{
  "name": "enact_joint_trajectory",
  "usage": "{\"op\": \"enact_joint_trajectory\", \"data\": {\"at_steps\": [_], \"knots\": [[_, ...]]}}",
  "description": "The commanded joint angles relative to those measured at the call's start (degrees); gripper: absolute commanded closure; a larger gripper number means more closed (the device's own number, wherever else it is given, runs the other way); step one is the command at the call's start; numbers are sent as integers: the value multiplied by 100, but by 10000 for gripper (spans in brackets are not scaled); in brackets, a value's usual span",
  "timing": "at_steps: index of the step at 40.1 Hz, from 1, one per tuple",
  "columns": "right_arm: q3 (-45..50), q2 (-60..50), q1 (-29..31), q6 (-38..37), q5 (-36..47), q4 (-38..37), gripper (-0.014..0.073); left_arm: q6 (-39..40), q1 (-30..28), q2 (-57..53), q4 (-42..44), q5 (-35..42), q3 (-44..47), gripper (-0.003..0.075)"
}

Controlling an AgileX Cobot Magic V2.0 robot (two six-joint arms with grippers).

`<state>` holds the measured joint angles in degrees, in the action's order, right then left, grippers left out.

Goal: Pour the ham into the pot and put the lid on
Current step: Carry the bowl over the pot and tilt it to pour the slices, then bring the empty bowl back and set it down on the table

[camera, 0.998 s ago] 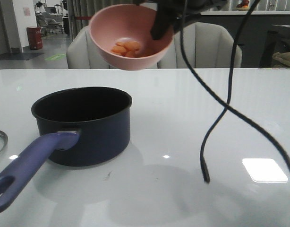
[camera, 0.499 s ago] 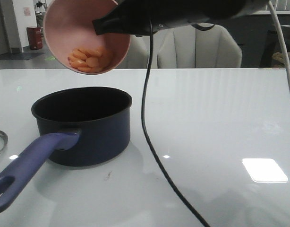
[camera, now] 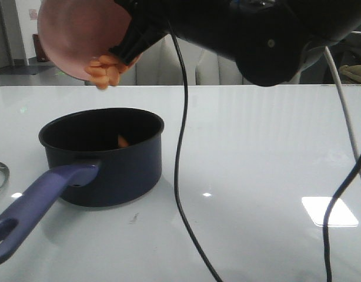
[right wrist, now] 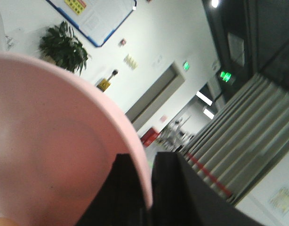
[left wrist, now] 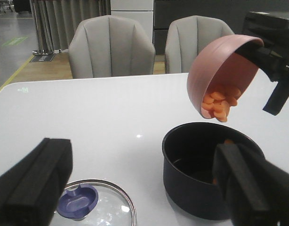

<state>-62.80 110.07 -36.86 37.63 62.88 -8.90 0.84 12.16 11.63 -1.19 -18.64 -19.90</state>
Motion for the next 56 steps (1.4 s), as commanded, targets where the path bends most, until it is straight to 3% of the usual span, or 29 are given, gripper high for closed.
{"op": "enact_joint_trajectory", "data": {"at_steps": [1,14,17,21,25,30,35,46,56], "knots": [[-148,-207,-25,433,1094,-82,467,35,40,53,0,416,-155,83],[-161,-152,-25,599,1088,-404,467,35,40,53,0,416,-155,83],[-161,-152,-25,80,995,-249,467,35,40,53,0,416,-155,83],[-170,-231,-25,-1208,675,423,467,35,40,53,0,416,-155,83],[-222,-455,-25,-2318,-387,1130,467,35,40,53,0,416,-155,83],[-355,-825,-18,-2915,-2048,1479,467,35,40,53,0,416,-155,83],[-448,-1248,-18,-2951,-3712,1601,467,35,40,53,0,416,-155,83],[-448,-2294,171,-2951,-6322,1745,467,35,40,53,0,416,-155,83],[-448,-2692,1149,-2951,-8379,2108,467,35,40,53,0,416,-155,83]]}}
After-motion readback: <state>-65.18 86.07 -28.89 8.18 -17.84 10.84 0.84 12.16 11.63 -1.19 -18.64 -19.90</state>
